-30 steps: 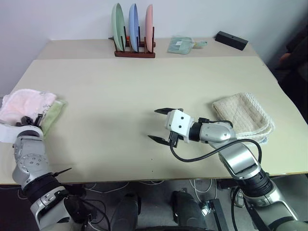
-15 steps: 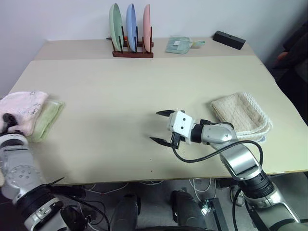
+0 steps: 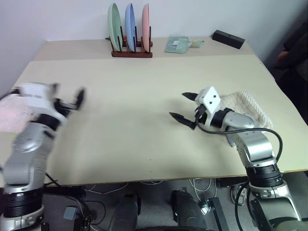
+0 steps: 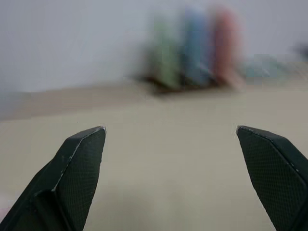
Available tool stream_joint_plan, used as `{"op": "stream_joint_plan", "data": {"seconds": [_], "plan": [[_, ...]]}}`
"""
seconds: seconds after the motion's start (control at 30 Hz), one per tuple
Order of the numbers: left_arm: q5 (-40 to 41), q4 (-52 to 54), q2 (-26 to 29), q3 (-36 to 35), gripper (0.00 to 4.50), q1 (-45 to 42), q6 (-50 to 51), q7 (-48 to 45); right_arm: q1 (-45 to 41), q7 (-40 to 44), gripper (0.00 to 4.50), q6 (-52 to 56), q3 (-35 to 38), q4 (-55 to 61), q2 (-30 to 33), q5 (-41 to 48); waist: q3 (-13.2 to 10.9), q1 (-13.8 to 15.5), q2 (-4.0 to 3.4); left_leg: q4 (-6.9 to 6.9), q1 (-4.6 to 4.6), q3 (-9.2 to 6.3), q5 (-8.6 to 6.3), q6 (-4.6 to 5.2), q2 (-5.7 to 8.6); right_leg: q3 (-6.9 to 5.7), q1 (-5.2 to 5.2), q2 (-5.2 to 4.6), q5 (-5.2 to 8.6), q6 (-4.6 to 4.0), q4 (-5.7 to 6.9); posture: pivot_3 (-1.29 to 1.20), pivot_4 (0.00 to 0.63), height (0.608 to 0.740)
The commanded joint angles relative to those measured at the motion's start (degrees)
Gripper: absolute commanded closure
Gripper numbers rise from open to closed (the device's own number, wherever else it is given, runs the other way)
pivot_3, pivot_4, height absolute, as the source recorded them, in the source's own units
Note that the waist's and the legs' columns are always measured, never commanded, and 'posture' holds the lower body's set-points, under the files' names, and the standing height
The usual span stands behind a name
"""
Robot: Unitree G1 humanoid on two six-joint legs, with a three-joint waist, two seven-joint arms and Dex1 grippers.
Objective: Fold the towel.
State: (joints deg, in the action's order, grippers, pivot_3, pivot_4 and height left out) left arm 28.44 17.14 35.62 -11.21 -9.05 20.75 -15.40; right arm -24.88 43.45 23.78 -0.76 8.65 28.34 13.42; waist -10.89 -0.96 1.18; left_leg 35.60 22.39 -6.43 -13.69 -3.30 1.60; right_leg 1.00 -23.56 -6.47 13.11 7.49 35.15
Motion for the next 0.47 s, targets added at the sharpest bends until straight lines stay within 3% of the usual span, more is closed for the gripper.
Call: {"op": "stream_joint_plan", "data": {"seconds": [0.03,0.47], "plan": [[-4.4,0.3,0.3,5.8,0.06,0.7,-1.8,-5.9,2.8,-0.4,0.00,2.1,3.0,1.7,1.5,2.3,0.0,0.0,0.00,0.00,0.00,0.00,0.00,0.00,0.00,0.00,-0.01,0.00,0.00,0.00,0.00,0.00,0.150,0.740],[-7.9,-2.8,-2.7,6.7,0.06,2.5,-3.8,-12.3,7.9,-1.5,0.00,5.5,5.7,4.2,4.8,4.6,-0.1,0.2,-0.09,0.01,0.03,0.01,0.00,0.01,-0.01,0.01,-0.04,0.00,0.00,0.01,0.01,0.00,0.150,0.740]]}}
